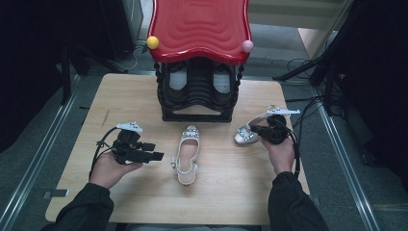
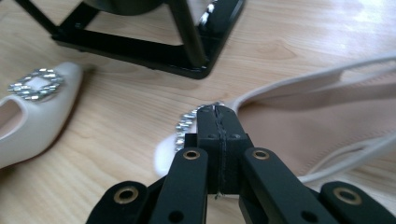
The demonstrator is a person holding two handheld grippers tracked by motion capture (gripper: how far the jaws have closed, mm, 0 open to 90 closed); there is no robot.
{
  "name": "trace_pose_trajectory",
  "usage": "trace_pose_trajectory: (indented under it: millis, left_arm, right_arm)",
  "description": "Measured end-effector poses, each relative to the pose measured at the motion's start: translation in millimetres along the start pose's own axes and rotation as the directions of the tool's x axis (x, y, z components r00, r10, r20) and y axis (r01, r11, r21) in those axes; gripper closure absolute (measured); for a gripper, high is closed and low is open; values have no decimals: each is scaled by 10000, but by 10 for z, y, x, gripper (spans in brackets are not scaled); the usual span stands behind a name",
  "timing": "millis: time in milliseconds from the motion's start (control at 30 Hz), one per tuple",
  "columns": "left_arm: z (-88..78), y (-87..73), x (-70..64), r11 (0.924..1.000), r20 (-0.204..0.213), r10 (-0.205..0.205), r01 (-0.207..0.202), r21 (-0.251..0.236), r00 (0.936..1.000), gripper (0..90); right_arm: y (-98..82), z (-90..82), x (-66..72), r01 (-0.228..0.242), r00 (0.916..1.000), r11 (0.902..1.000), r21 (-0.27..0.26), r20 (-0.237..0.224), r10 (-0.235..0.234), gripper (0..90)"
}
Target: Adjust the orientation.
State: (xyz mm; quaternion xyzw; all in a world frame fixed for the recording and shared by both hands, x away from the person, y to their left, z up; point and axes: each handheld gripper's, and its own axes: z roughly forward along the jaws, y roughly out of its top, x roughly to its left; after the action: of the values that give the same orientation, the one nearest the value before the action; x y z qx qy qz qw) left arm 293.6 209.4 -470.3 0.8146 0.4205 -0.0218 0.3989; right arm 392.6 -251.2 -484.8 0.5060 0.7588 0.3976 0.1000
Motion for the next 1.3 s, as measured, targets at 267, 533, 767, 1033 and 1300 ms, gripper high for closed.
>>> trace_pose_trajectory:
  millis: [267, 533, 767, 1033, 1300]
  left_arm:
    - [-53, -60, 15, 9995, -33, -248, 247, -182, 9997, 383]
    - [-89, -117, 21, 9993, -148, -328, 325, -203, 9994, 382]
    - [-118, -129, 49, 9987, -221, -415, 408, -307, 9989, 380]
    - [-94, -123, 44, 9989, -181, -414, 410, -220, 9990, 377]
    - [-87, -125, 45, 9990, -144, -420, 417, -170, 9990, 374]
  right_arm:
    - [-10, 109, -109, -341, 9988, 9993, 156, 367, 335, 900]
    - [15, 174, -144, -244, 9970, 9984, 520, 753, 204, 900]
    - [3, 216, -157, -361, 9972, 9971, 668, 684, 315, 900]
    - [7, 219, -152, -653, 9972, 9948, 780, 410, 622, 900]
    - [21, 267, -52, -403, 9991, 9946, 952, 149, 391, 900]
